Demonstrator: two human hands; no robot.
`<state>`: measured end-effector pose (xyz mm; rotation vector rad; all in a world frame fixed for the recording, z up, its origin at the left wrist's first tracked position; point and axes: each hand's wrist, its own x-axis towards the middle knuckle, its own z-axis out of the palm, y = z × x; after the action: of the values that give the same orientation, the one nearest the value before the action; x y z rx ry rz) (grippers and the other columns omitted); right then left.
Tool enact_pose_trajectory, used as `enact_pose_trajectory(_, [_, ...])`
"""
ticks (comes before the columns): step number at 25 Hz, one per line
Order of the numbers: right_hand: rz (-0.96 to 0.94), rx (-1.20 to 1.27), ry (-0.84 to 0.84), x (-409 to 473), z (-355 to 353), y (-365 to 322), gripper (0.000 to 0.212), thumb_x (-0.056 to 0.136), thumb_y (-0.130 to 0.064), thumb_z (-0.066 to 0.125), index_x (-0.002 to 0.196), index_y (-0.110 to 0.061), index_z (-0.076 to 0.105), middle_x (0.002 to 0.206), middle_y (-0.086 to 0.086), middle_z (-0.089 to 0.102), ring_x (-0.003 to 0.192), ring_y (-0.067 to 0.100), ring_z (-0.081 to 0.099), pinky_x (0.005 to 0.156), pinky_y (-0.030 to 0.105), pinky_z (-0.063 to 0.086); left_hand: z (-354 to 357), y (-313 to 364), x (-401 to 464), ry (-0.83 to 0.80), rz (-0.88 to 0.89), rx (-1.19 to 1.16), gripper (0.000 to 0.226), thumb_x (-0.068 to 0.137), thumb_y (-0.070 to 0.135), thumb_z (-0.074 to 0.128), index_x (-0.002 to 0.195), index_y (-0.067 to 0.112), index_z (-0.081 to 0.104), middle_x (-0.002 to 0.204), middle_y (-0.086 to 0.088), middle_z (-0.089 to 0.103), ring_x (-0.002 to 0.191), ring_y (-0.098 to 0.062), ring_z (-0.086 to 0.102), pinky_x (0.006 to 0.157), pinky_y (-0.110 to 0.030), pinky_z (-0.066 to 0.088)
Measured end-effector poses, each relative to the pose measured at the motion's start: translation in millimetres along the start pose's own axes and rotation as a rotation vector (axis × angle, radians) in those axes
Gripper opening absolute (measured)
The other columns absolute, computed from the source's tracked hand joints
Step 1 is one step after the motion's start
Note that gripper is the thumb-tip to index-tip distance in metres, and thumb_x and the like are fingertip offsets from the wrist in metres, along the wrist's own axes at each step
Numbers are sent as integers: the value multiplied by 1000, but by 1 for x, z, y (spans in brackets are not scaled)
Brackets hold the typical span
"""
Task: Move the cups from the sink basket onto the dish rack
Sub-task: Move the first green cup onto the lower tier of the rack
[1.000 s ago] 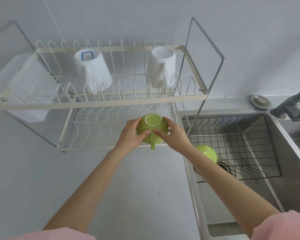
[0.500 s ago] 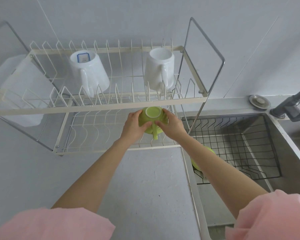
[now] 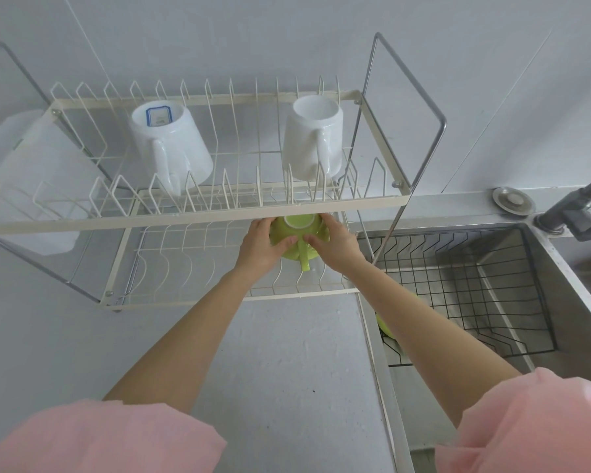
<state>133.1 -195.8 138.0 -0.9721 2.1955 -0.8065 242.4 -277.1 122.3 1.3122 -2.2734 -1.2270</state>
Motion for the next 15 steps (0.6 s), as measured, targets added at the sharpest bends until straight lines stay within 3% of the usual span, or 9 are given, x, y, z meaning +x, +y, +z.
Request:
enact_pose_trajectory(9, [-33, -85, -20, -11, -1, 4, 70, 92, -31, 50, 148, -14, 11, 157, 4, 17, 143, 25, 22, 115, 36, 22, -6, 6, -12, -7, 56, 85, 62, 86, 26, 58, 140, 11, 30, 144, -14, 37, 131, -29, 39, 106, -34, 32])
enact_pose_trajectory(15, [-147, -171, -25, -46, -4, 10, 70, 91, -26, 52, 148, -13, 12, 157, 5, 18, 142, 25, 25, 112, 36, 26, -11, 2, -41, 4, 219, 472, 62, 88, 34, 52, 140, 10, 29, 148, -11, 35, 135, -27, 35, 108, -41, 34])
